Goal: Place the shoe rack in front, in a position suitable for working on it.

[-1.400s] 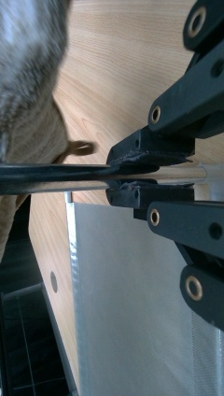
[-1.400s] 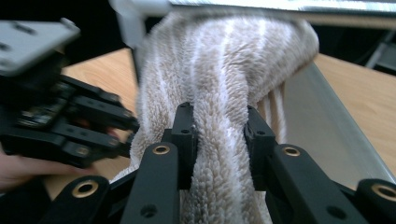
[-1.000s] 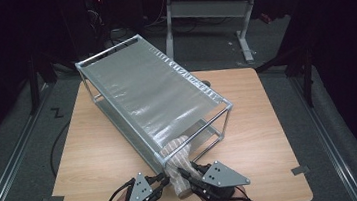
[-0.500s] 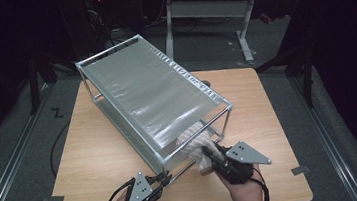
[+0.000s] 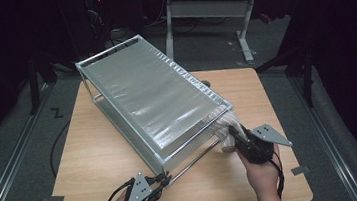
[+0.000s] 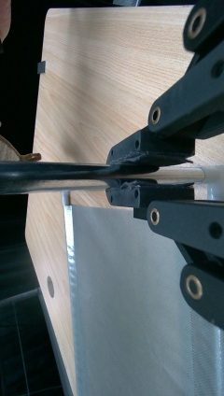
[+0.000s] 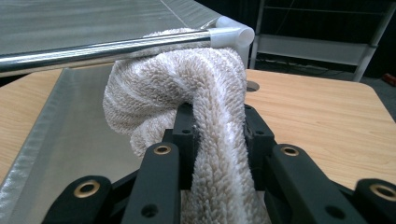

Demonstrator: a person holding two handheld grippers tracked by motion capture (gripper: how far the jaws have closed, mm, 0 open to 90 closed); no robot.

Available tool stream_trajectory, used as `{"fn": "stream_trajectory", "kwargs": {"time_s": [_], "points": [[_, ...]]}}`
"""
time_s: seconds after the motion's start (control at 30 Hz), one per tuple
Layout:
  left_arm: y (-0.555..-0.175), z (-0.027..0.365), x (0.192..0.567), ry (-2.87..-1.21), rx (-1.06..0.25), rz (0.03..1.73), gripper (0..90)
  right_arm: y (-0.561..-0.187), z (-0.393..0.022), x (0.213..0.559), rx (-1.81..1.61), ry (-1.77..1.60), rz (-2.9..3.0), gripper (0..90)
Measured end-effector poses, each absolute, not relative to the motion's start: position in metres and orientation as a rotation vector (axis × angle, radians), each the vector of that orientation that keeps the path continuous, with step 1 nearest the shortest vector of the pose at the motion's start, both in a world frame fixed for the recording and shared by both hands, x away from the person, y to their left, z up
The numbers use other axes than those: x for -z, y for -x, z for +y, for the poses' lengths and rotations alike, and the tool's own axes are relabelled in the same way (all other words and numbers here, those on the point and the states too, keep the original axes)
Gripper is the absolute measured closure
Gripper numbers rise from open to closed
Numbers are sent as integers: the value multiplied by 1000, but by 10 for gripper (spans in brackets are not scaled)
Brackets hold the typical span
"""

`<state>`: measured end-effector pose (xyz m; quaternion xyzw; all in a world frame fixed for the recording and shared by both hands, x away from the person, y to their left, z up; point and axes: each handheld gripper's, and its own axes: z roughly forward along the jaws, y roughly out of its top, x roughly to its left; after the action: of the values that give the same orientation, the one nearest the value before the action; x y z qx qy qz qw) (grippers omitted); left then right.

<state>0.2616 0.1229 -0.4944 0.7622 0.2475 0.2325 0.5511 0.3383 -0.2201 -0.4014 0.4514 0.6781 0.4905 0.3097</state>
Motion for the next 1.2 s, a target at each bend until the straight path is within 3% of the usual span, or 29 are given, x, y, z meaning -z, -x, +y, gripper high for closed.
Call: {"fn": "stream_trajectory", "kwargs": {"time_s": [0.3,1.2], "points": [[-262,124,495,-1801,-544,586,803,-326,-205,401,-1337,-1123,1847,723],[-263,124,495,-1806,-540,564,802,-257,-104,401,-1467,-684,2186,725]]}}
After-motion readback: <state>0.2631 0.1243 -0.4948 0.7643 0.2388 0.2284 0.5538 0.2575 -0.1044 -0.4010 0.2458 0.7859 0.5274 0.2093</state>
